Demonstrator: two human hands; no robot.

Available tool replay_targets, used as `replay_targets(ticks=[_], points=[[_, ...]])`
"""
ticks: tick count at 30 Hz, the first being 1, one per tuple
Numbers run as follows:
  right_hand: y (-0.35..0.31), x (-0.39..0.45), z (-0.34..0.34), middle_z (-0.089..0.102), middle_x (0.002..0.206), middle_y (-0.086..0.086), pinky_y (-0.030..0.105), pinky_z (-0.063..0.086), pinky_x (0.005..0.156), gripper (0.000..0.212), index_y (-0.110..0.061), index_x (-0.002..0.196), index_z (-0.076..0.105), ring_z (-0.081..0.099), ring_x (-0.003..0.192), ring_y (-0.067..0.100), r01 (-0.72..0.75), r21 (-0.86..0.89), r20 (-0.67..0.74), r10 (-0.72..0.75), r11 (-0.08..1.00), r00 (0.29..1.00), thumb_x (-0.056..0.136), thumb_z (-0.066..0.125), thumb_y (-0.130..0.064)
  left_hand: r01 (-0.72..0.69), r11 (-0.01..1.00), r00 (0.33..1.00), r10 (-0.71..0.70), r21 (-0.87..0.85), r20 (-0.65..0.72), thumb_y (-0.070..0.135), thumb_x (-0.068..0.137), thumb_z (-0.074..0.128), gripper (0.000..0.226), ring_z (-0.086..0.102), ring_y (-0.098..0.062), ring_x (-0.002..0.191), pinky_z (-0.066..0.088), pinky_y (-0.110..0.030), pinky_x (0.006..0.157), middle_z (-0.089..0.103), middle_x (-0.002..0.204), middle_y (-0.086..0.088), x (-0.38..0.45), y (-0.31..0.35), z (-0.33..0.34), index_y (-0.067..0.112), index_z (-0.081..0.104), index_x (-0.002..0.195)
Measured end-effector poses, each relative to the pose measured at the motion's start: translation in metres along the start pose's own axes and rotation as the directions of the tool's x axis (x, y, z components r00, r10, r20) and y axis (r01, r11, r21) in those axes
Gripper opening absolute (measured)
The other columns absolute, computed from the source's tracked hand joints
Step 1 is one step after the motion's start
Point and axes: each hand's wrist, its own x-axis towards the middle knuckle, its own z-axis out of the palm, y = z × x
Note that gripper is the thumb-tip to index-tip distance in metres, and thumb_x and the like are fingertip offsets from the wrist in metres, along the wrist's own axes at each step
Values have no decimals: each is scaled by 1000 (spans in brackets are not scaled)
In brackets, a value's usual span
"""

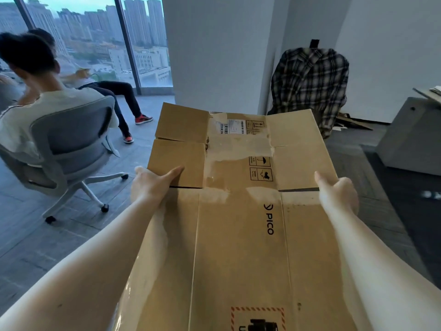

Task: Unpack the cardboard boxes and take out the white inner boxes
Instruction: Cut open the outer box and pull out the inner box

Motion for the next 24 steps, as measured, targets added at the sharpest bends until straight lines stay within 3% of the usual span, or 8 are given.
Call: replay_targets(ticks=[12, 21, 24], points=[[-52, 164, 192, 56, 118, 19, 34, 34, 71, 53, 1, 115, 46, 54, 103, 35, -109, -71, 6, 109, 992, 994, 91, 48, -46, 43, 990, 996, -53, 131, 72, 58, 72, 68, 85, 53, -35, 111, 36, -34, 75, 55, 119, -18, 235, 19, 137, -1, 35, 124], [-42, 233, 353, 58, 115, 21, 42, 42, 81, 57, 3, 113, 49, 55, 104, 38, -275, -149, -73, 267, 950, 961, 88, 50, -48, 59, 972, 959, -119, 229, 258, 57, 72, 69, 78, 54, -33, 111, 42, -38, 82, 57, 119, -15, 412, -34, 240, 3, 37, 119], [-22, 249, 415, 60, 110, 24, 40, 41, 76, 59, 5, 111, 53, 57, 99, 39, -303, -159, -102, 289, 940, 952, 87, 52, -48, 57, 964, 940, -139, 258, 312, 56, 72, 70, 78, 54, -33, 111, 44, -38, 85, 56, 121, -14, 467, -67, 278, 4, 35, 118]])
